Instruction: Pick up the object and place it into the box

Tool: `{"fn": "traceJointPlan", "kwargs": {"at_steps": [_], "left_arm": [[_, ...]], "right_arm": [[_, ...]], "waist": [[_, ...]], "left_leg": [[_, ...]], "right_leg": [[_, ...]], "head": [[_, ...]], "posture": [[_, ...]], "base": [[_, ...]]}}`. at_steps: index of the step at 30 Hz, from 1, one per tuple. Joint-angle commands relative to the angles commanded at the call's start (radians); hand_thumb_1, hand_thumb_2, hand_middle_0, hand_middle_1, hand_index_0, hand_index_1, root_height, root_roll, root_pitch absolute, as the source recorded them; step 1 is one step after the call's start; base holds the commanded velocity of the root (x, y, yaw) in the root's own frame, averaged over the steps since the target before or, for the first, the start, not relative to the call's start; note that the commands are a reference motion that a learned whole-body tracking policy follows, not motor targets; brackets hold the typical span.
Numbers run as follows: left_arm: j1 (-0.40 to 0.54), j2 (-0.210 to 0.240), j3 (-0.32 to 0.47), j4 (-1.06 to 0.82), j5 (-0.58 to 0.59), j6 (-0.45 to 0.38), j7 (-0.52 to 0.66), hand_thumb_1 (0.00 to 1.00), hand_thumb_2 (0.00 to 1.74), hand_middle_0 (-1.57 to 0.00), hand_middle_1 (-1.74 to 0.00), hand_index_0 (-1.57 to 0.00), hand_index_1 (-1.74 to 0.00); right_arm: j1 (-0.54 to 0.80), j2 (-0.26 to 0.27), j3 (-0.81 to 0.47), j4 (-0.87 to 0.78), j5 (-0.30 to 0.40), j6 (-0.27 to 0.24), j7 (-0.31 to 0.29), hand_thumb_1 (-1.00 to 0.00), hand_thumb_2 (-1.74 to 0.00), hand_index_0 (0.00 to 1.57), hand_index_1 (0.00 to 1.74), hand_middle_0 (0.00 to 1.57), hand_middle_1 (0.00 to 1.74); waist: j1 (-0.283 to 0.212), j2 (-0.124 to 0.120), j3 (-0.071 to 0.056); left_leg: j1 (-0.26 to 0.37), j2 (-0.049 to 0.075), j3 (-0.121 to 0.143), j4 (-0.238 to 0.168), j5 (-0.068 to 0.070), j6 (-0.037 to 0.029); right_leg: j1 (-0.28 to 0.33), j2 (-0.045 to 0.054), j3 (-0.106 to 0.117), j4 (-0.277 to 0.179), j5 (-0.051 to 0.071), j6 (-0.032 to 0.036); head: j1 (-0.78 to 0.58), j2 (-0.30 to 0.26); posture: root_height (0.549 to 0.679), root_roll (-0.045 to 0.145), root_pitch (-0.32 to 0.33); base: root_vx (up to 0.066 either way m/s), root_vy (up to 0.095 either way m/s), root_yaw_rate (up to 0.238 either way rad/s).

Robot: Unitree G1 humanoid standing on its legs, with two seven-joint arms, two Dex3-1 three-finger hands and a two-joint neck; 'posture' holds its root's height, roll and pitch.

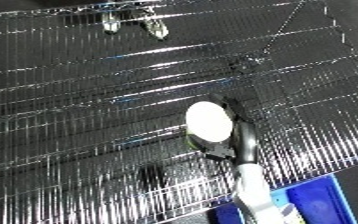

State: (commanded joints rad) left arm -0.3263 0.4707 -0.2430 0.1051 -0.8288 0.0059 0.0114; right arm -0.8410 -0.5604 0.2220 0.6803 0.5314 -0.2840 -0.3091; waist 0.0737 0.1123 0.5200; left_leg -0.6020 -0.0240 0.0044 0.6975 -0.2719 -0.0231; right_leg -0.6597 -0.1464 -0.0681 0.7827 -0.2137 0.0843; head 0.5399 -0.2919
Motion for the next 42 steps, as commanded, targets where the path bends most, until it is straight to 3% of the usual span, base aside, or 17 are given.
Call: {"fn": "traceJointPlan", "kwargs": {"at_steps": [8,18,26,30,34,38,42], "left_arm": [[0.027,0.000,0.016,-0.003,-0.002,-0.022,-0.024,1.00,1.74,-1.57,-1.74,-1.57,-1.74],[0.084,-0.020,0.066,-0.007,0.022,-0.046,-0.058,1.00,1.74,-1.57,-1.74,-1.57,-1.74],[0.098,-0.039,0.099,-0.001,0.044,-0.059,-0.076,1.00,1.74,-1.57,-1.74,-1.57,-1.74],[0.104,-0.051,0.108,0.007,0.045,-0.068,-0.092,1.00,1.74,-1.57,-1.74,-1.57,-1.74],[0.115,-0.071,0.114,0.014,0.039,-0.081,-0.098,1.00,1.74,-1.57,-1.74,-1.57,-1.74],[0.139,-0.086,0.125,0.018,0.031,-0.089,-0.101,1.00,1.74,-1.57,-1.74,-1.57,-1.74],[0.166,-0.106,0.133,0.028,0.032,-0.105,-0.107,1.00,1.74,-1.57,-1.74,-1.57,-1.74]], "right_arm": [[0.043,0.001,-0.022,-0.081,-0.037,-0.029,-0.032,-0.55,-0.96,0.86,0.96,0.86,0.96],[0.201,0.003,-0.117,-0.361,-0.133,-0.015,-0.088,-0.55,-0.96,0.86,0.96,0.86,0.96],[0.334,0.016,-0.200,-0.515,-0.177,-0.019,-0.130,-0.55,-0.96,0.86,0.96,0.86,0.96],[0.387,0.000,-0.243,-0.556,-0.187,-0.020,-0.153,-0.55,-0.96,0.86,0.96,0.86,0.96],[0.445,-0.017,-0.291,-0.580,-0.186,-0.028,-0.164,-0.55,-0.96,0.86,0.96,0.86,0.96],[0.540,-0.013,-0.341,-0.603,-0.174,-0.050,-0.168,-0.55,-0.96,0.86,0.96,0.86,0.96],[0.643,-0.001,-0.391,-0.603,-0.143,-0.085,-0.166,-0.55,-0.96,0.86,0.96,0.86,0.96]], "waist": [[-0.014,-0.017,0.000],[-0.069,-0.052,0.000],[-0.125,-0.070,0.000],[-0.159,-0.061,0.000],[-0.197,-0.043,-0.002],[-0.244,-0.026,-0.016],[-0.289,-0.013,-0.025]], "left_leg": [[0.064,0.006,-0.001,-0.044,0.007,-0.0031],[0.210,0.029,0.009,-0.140,0.027,-0.0131],[0.319,0.053,0.041,-0.191,0.033,-0.0281],[0.372,0.063,0.063,-0.210,0.032,-0.0365],[0.419,0.070,0.088,-0.228,0.030,-0.0426],[0.464,0.080,0.122,-0.245,0.023,-0.0431],[0.502,0.084,0.154,-0.251,0.009,-0.0371]], "right_leg": [[0.060,0.0107,-0.001,-0.052,0.008,0.0002],[0.192,0.0345,0.014,-0.158,0.022,0.0056],[0.301,0.0298,0.032,-0.247,0.042,0.0107],[0.350,0.0255,0.046,-0.287,0.050,0.0109],[0.381,0.0199,0.066,-0.309,0.051,0.0120],[0.401,0.0165,0.088,-0.318,0.046,0.0164],[0.415,0.0197,0.110,-0.318,0.038,0.0180]], "head": [[0.015,-0.006],[0.016,-0.051],[0.056,-0.050],[0.116,-0.051],[0.217,-0.089],[0.339,-0.119],[0.389,-0.142]], "posture": [[0.640,0.045,0.129],[0.652,0.043,0.074],[0.661,0.049,0.028],[0.665,0.054,0.005],[0.666,0.059,-0.013],[0.667,0.063,-0.023],[0.666,0.067,-0.036]], "base": [[-0.035,0.000,-0.057],[-0.056,0.006,-0.162],[-0.073,0.007,-0.206],[-0.065,0.065,-0.243],[-0.038,0.114,-0.243],[-0.013,0.127,-0.268],[0.021,0.127,-0.221]]}}
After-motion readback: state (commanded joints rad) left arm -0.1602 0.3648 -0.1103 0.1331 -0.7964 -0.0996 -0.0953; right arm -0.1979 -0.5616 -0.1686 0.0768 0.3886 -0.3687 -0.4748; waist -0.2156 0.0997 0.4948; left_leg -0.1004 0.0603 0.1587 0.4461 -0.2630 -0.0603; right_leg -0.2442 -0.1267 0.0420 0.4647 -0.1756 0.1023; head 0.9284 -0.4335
